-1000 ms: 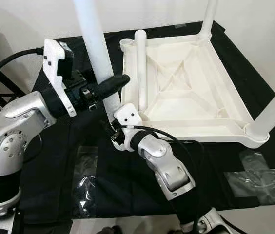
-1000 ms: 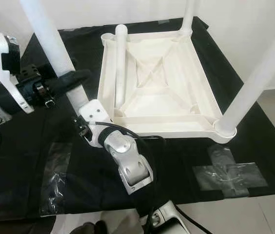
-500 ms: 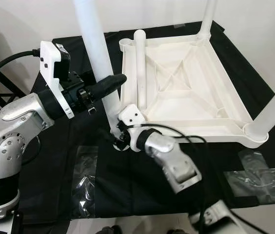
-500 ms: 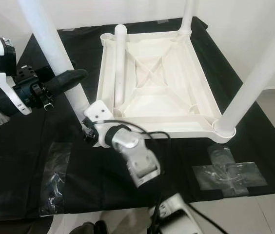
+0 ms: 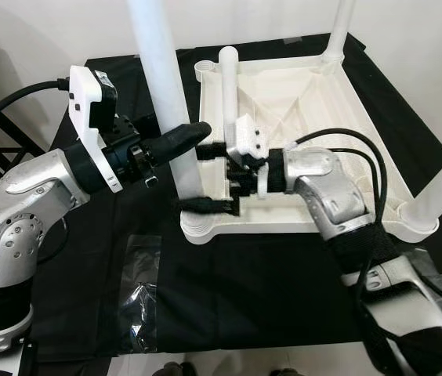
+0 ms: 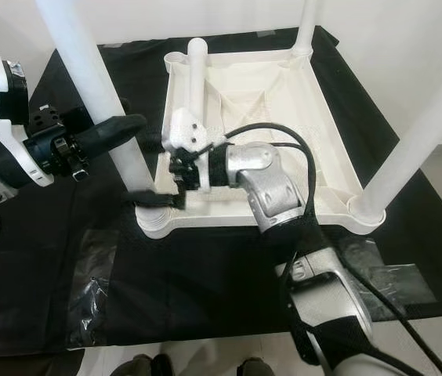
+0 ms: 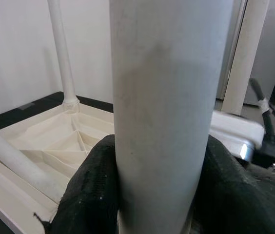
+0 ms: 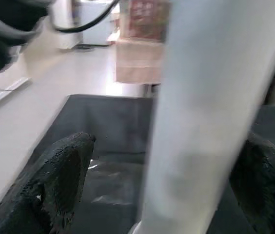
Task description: Building children table
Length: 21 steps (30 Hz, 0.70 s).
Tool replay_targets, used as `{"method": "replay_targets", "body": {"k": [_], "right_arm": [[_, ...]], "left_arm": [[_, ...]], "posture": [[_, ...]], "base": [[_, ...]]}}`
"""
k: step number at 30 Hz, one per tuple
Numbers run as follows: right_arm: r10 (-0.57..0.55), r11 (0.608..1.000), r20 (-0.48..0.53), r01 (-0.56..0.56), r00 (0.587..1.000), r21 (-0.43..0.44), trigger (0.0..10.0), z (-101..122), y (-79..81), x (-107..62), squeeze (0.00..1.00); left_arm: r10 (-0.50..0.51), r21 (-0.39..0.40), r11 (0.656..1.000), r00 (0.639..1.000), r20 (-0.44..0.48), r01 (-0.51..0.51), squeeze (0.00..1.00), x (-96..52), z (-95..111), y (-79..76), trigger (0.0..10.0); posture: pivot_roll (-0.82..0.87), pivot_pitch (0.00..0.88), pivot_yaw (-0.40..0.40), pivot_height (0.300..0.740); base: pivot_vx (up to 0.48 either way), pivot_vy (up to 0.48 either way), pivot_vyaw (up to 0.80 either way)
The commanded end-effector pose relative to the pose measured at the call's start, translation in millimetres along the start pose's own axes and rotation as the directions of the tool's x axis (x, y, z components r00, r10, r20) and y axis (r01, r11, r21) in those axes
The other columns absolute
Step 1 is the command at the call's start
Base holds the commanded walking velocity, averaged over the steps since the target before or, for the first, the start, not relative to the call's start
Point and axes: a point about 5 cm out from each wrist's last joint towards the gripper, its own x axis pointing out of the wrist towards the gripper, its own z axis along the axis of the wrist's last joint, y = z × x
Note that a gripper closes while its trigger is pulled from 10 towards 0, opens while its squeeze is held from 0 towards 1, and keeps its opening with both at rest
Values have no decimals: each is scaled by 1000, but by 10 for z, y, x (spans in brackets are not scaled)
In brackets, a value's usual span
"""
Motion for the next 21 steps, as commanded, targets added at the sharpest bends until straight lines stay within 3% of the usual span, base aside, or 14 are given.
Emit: {"method": "replay_targets", "body": {"k": [1,2,3,4,7,9,21], "right_arm": [[54,999,12,-54,998,5,10000,32,12,29,0],[67,998,19,-68,998,12,10000,33,-5,25,0],[76,997,30,-77,997,23,5412,32,-26,32,0],[90,995,43,-91,995,34,3490,27,-45,45,0],[99,994,52,-101,994,41,3490,24,-55,54,0],[96,995,56,-98,994,35,0,-4,-102,106,0],[40,999,53,-41,998,31,0,-42,-216,238,0]], "left_arm": [[-83,-22,996,996,-20,82,0,20,-33,-98,0],[-86,-23,996,996,-21,85,0,20,-36,-101,0],[-89,-24,996,996,-21,88,0,22,-37,-104,0],[-92,-24,995,996,-19,92,0,26,-33,-106,0],[-94,-23,995,995,-18,94,0,29,-29,-107,0],[-98,-21,995,995,-16,98,0,32,-20,-108,0],[-109,-19,994,994,-12,109,0,25,-2,-125,0]], "posture": [[13,155,62,740],[12,154,65,740],[12,154,65,740],[13,155,66,740],[13,155,66,740],[15,160,66,740],[25,176,68,740]], "base": [[0,0,0],[0,0,0],[0,0,0],[0,0,0],[0,0,0],[0,0,0],[0,0,0]]}}
